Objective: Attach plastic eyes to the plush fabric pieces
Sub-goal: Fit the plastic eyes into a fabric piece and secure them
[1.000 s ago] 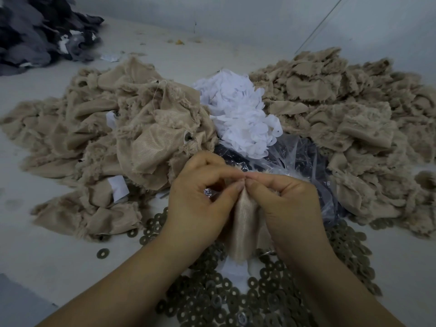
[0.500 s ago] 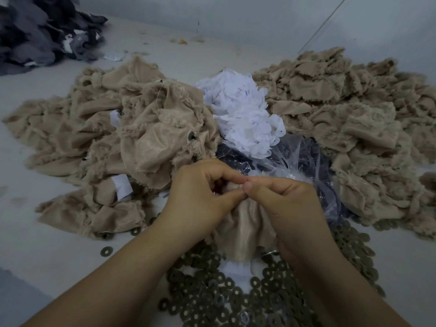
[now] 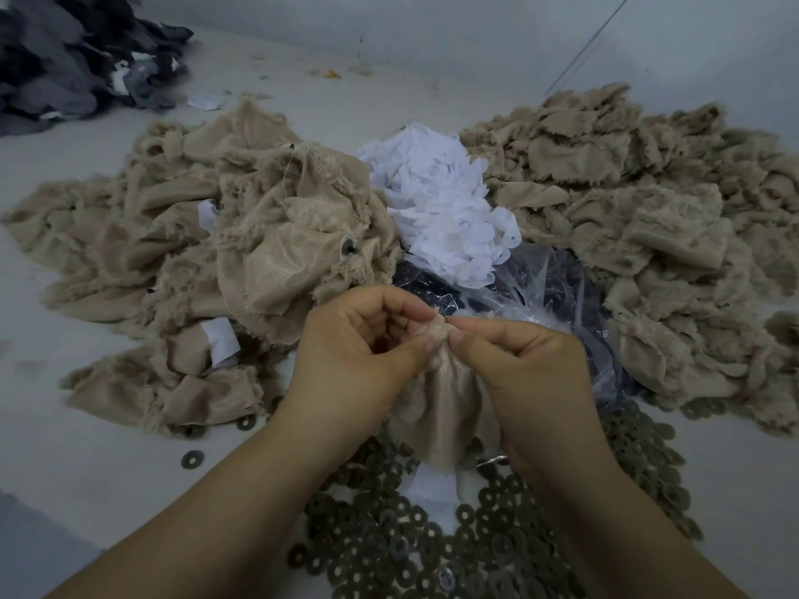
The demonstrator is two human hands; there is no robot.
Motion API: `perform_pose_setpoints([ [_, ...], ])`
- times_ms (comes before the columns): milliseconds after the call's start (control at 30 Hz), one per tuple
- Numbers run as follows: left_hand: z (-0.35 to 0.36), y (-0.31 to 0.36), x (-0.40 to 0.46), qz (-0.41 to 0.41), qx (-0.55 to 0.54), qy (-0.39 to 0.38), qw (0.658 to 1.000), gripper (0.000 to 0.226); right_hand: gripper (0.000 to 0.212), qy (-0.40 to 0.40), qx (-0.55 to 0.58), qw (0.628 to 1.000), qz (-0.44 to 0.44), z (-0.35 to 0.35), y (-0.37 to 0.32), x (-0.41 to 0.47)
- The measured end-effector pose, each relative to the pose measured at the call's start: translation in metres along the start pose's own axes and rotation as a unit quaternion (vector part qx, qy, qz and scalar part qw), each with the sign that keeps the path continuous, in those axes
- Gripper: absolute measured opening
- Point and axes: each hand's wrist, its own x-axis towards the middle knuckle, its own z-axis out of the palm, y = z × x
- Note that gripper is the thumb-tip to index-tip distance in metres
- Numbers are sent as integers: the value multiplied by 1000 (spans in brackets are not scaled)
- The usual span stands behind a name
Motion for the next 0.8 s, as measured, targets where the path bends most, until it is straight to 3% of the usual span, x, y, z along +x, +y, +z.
perform_pose_setpoints([
  [300, 3, -4, -3, -2, -22, 0, 1000, 24, 14, 27, -41, 997, -53, 1, 0, -1],
  [500, 6, -2, -1, 2, 15, 2, 1000, 18, 13, 16, -2, 999, -32, 1, 1, -2],
  [800, 11, -2, 2, -62, -47, 35, 996, 34, 19, -6, -18, 999, -37, -1, 4, 2],
])
